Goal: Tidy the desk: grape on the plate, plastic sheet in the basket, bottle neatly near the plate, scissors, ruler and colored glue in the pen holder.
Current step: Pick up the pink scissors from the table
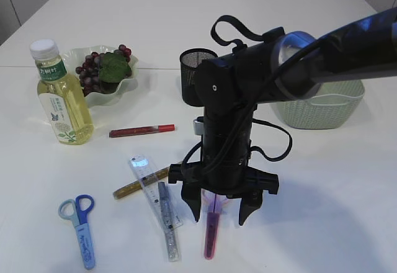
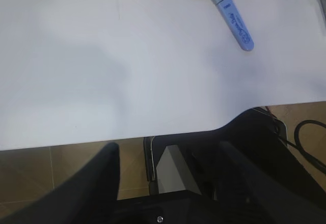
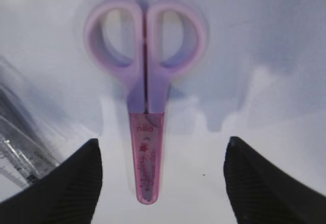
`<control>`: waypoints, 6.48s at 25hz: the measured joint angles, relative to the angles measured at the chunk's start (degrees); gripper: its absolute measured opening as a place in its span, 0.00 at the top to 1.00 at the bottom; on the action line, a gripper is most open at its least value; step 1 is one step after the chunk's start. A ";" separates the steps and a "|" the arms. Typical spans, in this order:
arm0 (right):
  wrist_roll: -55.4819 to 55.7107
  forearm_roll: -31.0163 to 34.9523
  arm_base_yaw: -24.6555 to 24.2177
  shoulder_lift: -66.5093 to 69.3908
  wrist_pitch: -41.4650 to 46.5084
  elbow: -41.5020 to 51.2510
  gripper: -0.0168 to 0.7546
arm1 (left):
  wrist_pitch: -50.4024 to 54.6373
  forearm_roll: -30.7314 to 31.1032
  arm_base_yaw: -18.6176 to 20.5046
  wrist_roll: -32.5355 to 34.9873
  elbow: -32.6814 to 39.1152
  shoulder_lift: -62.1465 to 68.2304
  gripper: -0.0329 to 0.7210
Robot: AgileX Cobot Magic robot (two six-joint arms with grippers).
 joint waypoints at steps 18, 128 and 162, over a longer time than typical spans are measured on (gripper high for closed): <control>1.23 -0.34 0.00 1.35 -0.72 -0.10 0.23 | 0.00 0.13 0.00 0.00 0.00 0.00 0.38; 8.22 -7.86 4.09 1.43 -3.27 -0.11 0.34 | 0.00 0.16 0.00 0.00 0.00 0.00 0.38; 6.01 -7.86 4.09 1.43 -4.03 -0.11 0.34 | 0.00 0.25 0.00 0.00 0.00 0.00 0.38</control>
